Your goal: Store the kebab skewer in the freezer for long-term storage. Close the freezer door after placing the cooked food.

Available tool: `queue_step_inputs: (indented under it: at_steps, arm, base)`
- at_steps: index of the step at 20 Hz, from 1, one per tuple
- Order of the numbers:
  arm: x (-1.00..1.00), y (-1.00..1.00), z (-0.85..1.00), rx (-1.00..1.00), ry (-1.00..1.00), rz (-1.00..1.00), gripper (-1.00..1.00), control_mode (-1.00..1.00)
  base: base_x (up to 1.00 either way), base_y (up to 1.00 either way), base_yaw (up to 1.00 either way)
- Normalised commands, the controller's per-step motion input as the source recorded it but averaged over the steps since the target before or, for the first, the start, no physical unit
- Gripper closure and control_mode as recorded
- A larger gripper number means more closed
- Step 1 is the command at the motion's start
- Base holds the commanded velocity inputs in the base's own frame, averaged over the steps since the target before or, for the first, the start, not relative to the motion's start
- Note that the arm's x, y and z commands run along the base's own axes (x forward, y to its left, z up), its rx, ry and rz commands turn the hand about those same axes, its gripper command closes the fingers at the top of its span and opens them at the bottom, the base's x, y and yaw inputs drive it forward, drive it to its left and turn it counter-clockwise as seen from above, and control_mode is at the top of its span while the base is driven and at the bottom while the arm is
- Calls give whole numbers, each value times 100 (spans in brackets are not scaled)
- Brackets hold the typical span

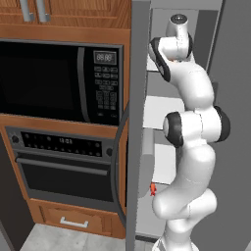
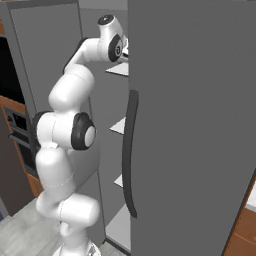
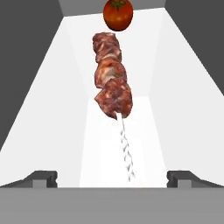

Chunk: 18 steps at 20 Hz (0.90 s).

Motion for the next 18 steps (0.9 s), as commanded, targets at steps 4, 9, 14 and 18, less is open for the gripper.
queue_step_inputs:
  at_steps: [4, 9, 14, 18]
  arm:
    - [-63, 13, 0, 0, 0, 0, -100, -100]
    - [-97, 19, 0, 0, 0, 0, -100, -100]
    - [-100, 15, 0, 0, 0, 0, -100, -100]
    - [-100, 37, 0, 0, 1, 0, -100, -100]
  base:
    - [0, 0, 0]
    - [0, 0, 0]
    - [0, 0, 0]
    - [0, 0, 0]
